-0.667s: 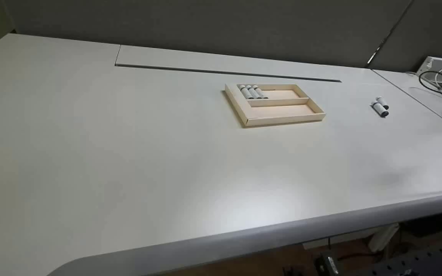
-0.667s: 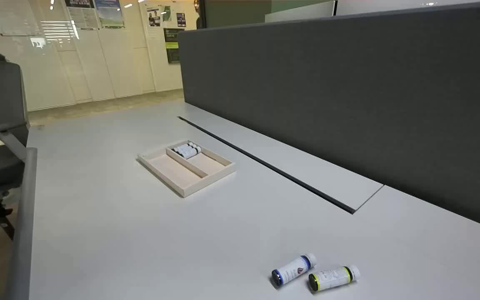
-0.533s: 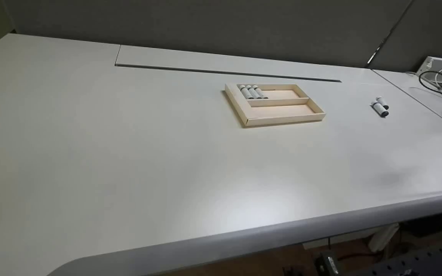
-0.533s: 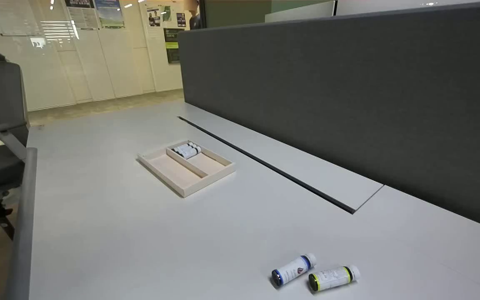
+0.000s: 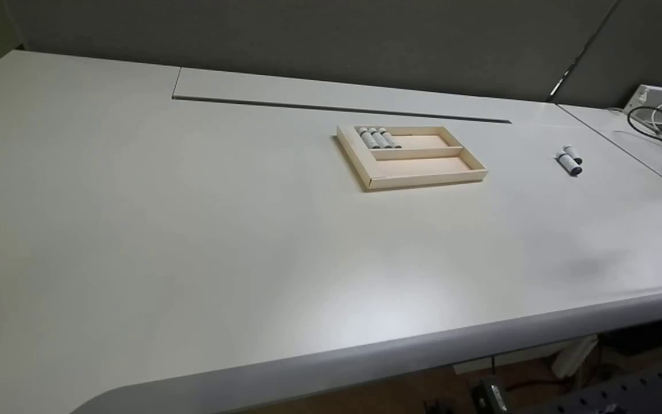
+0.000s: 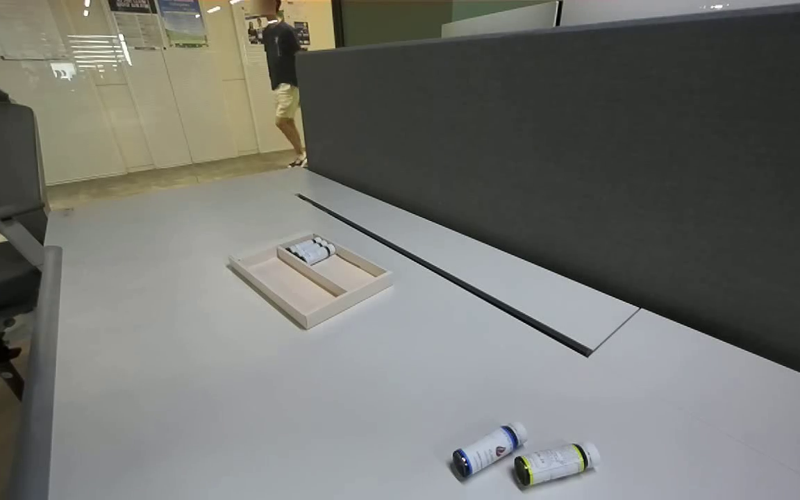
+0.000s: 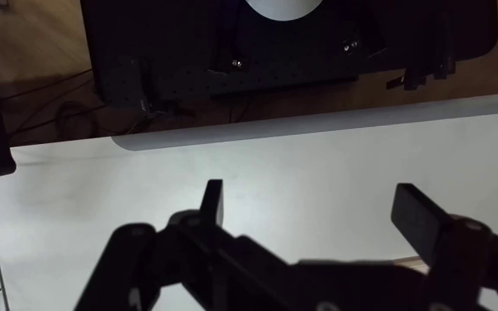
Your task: Put the leftmost object on the table in the upper half of the cardboard box
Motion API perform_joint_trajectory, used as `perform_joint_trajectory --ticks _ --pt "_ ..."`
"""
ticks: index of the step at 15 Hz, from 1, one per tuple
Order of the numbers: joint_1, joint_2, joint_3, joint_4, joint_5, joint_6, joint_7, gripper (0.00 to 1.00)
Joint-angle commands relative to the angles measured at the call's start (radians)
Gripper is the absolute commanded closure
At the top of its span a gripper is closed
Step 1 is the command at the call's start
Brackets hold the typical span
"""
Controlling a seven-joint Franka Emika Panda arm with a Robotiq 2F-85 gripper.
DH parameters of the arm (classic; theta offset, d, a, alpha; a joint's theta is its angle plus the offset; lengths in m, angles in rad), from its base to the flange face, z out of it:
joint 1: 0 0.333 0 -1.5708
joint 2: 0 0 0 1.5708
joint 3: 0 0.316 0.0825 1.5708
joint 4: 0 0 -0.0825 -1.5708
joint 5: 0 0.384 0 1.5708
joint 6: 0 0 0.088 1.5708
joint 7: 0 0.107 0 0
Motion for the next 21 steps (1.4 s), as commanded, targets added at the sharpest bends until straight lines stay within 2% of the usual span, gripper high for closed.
perform_joint_trajectory --ticks 1,5,7,8,9,10,13,17,19,21 --pt "-0.017 0.030 -0.069 -0.006 -0.091 0.141 -0.068 0.00" --pt "-0.087 0.176 -0.206 0.072 -0.207 0.348 -0.179 0.00" --pt "-0.112 0.292 -0.275 0.159 -0.199 0.374 -0.240 0.00" --pt "-0.134 0.359 -0.289 0.222 -0.182 0.348 -0.221 0.00" --pt "-0.145 0.411 -0.295 0.284 -0.164 0.277 -0.211 0.00" --pt "-0.141 0.274 -0.279 0.134 -0.186 0.365 -0.220 0.00" --pt "-0.154 0.394 -0.295 0.241 -0.173 0.319 -0.221 0.00" --pt "-0.151 0.413 -0.291 0.262 -0.172 0.304 -0.221 0.00" --pt "-0.145 0.517 -0.313 0.289 -0.163 0.370 -0.260 0.00" --pt "-0.145 0.642 -0.337 0.320 -0.157 0.532 -0.331 0.00"
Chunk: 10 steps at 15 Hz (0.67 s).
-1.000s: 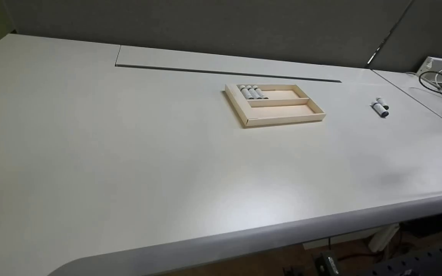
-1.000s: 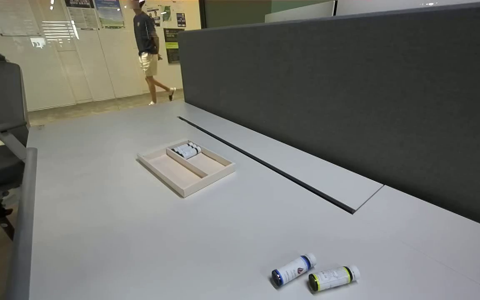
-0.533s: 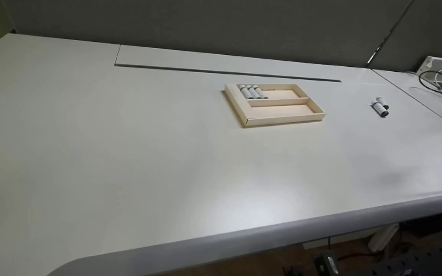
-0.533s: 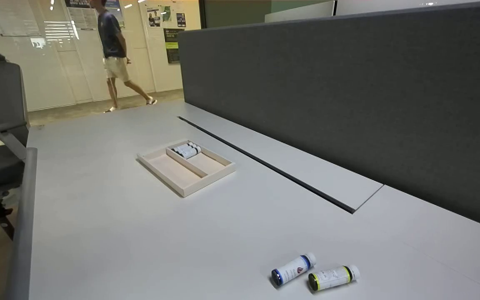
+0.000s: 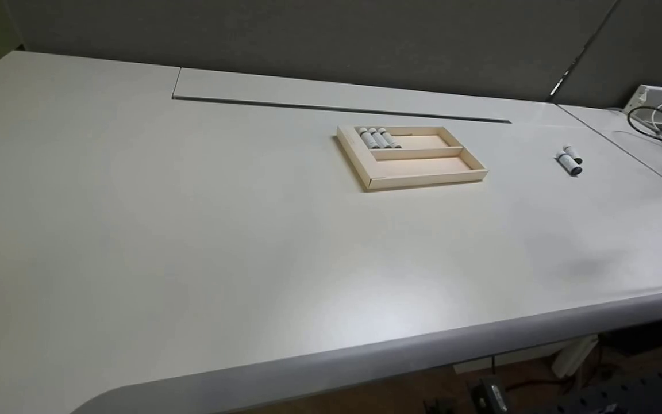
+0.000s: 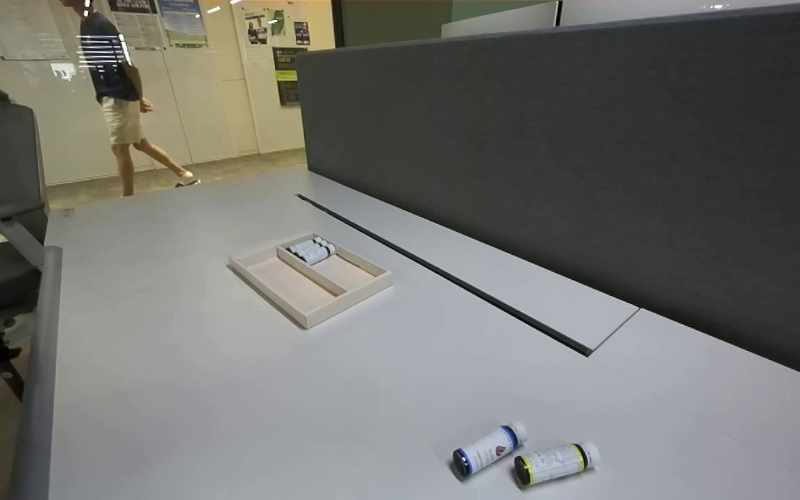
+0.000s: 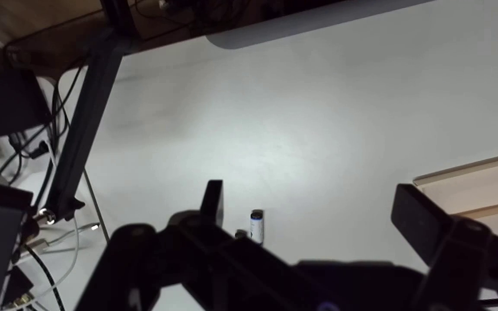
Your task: Put the leftmost object on the table in the upper half of the cardboard box
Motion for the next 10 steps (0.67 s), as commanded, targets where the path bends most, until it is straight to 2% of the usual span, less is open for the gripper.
perform_joint_trajectory --ticks 1,5,8,10 --pt "-0.005 0.231 -0.033 0.083 0.022 0.192 -0.091 0.00" --pt "-0.039 0.496 -0.025 0.200 0.043 0.299 -0.066 0.00" --pt "-0.068 0.691 -0.006 0.364 0.139 0.246 -0.003 0.00" --pt "-0.083 0.779 0.004 0.468 0.180 0.227 0.042 0.00"
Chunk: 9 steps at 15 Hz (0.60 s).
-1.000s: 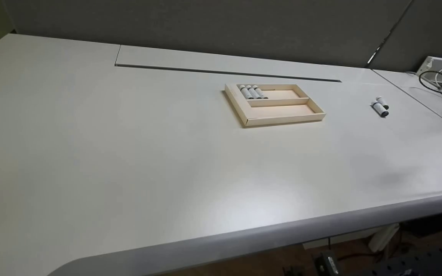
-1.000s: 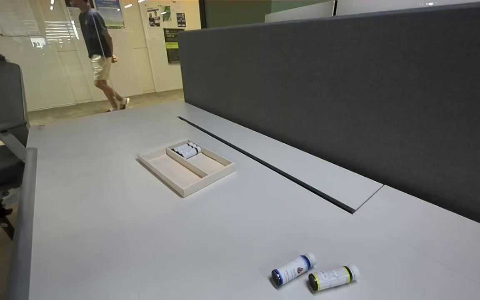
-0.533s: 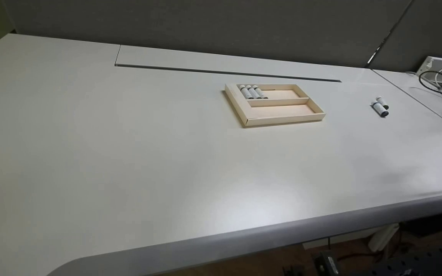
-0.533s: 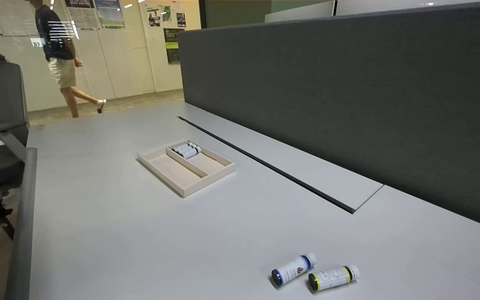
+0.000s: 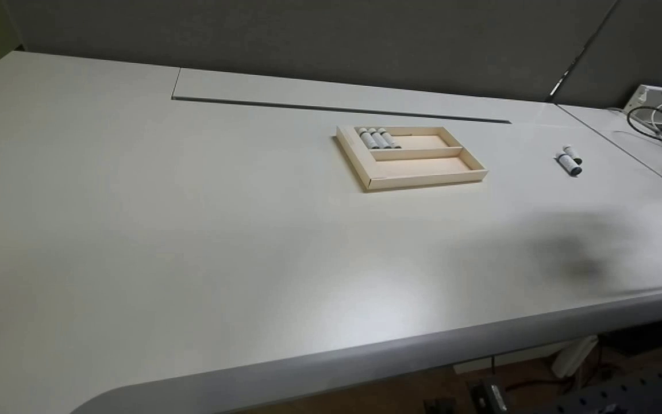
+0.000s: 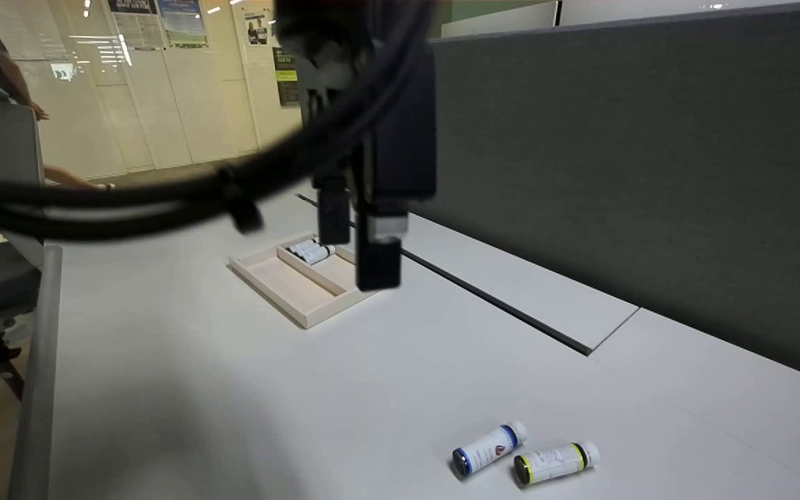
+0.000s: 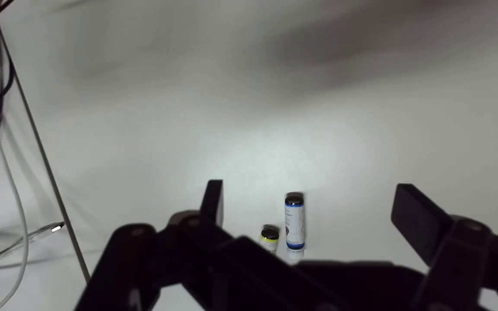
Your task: Put the leftmost object on the table in the upper half of the cardboard box
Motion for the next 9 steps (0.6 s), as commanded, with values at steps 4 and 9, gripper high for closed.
perform_joint_trajectory --ticks 4,9 --pt "-0.035 0.156 0.032 0.196 0.043 -0.072 0.101 0.00" --pt "-0.037 0.166 0.033 0.229 0.050 -0.094 0.113 0.00"
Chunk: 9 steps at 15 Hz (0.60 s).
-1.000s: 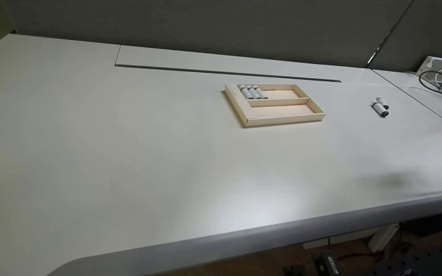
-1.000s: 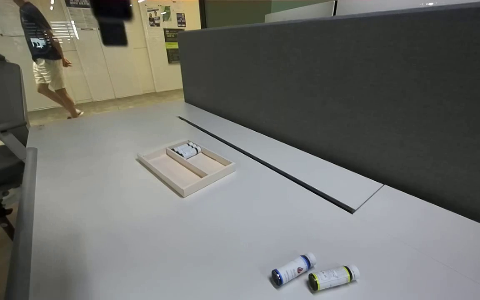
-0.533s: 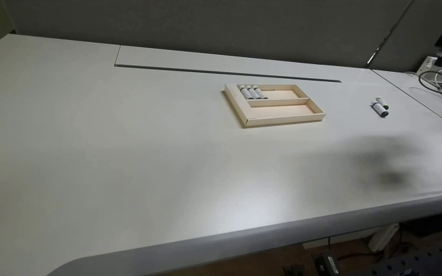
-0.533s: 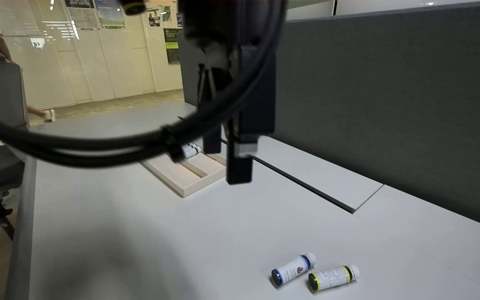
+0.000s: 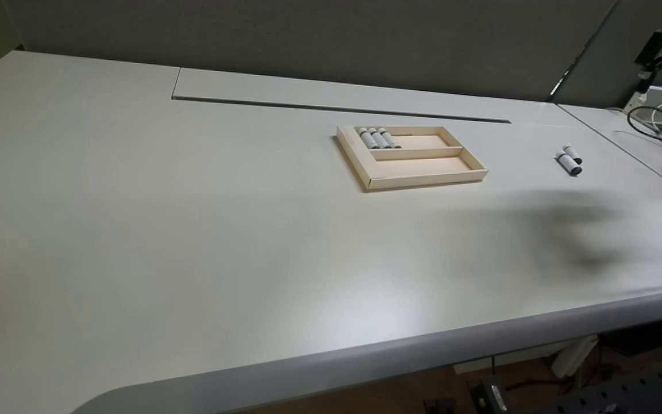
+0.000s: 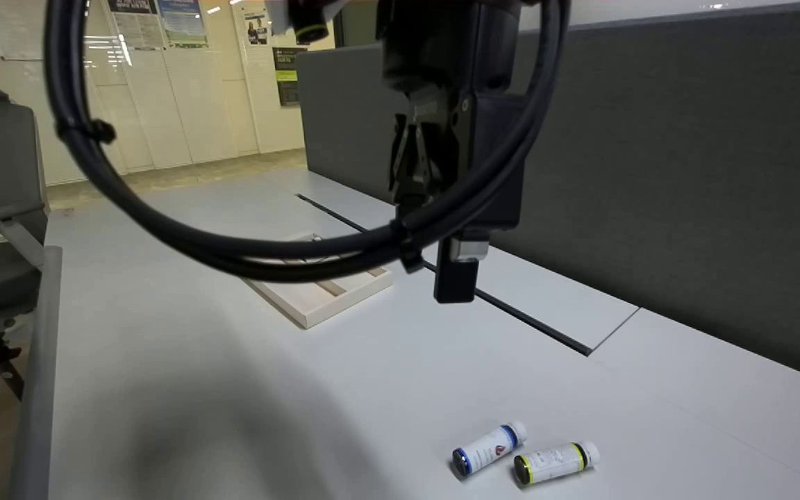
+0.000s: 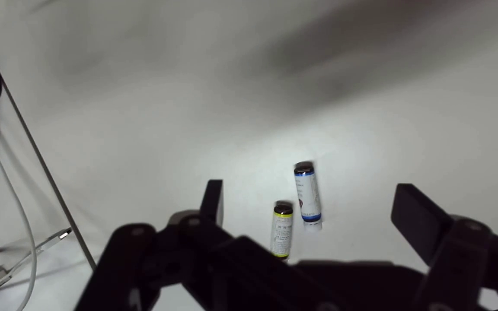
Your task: Put the leftmost object on the table in the upper half of the cardboard box
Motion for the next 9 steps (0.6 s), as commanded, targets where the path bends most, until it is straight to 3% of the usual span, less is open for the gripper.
perform_joint_trajectory --ticks 1,3,9 --pt "-0.020 0.000 0.022 0.005 -0.012 -0.004 0.007 0.00" --pt "-0.028 0.041 0.035 0.045 0.028 0.030 0.044 0.00" --pt "-0.082 0.161 0.107 0.110 0.090 0.145 -0.075 0.00"
